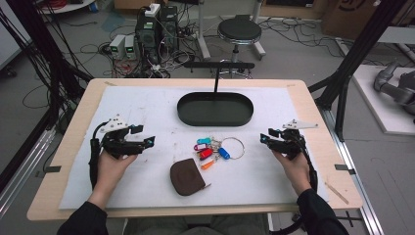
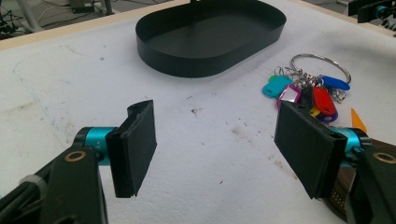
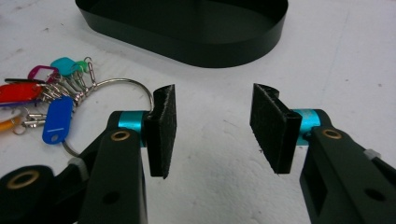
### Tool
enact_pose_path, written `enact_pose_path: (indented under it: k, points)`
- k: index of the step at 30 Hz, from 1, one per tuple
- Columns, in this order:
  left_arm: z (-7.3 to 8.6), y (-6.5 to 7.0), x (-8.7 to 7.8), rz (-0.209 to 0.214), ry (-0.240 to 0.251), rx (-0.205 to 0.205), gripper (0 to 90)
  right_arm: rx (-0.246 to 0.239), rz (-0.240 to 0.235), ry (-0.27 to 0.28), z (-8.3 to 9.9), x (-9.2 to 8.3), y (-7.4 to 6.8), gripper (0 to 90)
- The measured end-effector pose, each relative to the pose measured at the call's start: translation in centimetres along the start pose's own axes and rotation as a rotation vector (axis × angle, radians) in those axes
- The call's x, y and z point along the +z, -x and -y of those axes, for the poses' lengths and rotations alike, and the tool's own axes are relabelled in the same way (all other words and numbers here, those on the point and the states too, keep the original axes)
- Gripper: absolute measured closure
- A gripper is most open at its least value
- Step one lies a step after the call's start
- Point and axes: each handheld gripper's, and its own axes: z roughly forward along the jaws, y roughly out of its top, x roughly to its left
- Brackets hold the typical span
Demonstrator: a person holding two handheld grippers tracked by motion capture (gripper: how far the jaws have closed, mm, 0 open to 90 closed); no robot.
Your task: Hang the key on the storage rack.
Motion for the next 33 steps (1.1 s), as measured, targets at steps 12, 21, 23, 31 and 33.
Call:
enact_pose_path:
  k: [12, 21, 23, 31, 33]
  points:
    - [0.0, 0.0, 0.0, -0.010, -0.004, -0.003, 29.6, -0.013, -0.016, -0.077, -0.5, 2.7, -2.4, 55.8]
    - [0.2, 0.0, -0.1, -0.010, -0.003, -0.009, 29.7, -0.075, -0.029, -0.153, -0.4, 4.5, -3.9, 64.5]
    - [0.2, 0.0, -0.1, -0.009, -0.004, -0.009, 29.7, -0.083, -0.039, -0.164, -0.4, 4.8, -4.2, 66.1]
    - [0.3, 0.0, -0.2, -0.008, -0.008, -0.016, 29.7, -0.113, -0.030, -0.220, -0.2, 5.8, -4.7, 72.3]
    - [0.4, 0.0, -0.1, -0.006, -0.008, -0.017, 29.7, -0.135, -0.009, -0.225, -0.1, 5.8, -5.0, 74.3]
